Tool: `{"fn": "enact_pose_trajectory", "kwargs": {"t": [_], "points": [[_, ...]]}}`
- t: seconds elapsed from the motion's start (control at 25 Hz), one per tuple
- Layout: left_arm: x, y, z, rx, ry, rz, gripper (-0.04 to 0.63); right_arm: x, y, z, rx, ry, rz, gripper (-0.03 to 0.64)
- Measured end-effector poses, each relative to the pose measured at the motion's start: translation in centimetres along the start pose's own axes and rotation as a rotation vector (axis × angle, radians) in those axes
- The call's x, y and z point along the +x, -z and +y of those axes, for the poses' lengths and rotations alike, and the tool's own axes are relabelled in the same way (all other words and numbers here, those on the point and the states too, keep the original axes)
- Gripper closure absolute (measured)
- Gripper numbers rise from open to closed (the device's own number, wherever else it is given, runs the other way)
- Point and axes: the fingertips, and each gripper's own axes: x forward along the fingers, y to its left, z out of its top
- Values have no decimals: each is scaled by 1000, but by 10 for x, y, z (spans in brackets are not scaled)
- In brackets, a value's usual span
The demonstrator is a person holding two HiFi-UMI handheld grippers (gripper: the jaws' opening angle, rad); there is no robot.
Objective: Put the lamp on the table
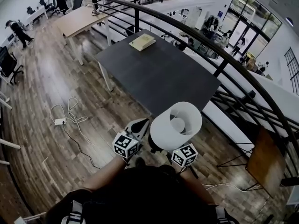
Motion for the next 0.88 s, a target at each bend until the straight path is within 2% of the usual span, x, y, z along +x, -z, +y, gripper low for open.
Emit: {"fn": "enact_pose_trajectory", "kwargs": {"t": [0.28, 0.6, 0.88], "points": [[-16, -2, 21, 5, -37, -4, 586, 24, -2, 2, 5, -15, 12, 503], [-35, 1, 42, 20, -118, -3, 586, 47, 1, 12, 4, -78, 24, 503], [-26, 6, 60, 19, -158, 10, 586, 68, -1, -6, 7, -102, 24, 503]]}}
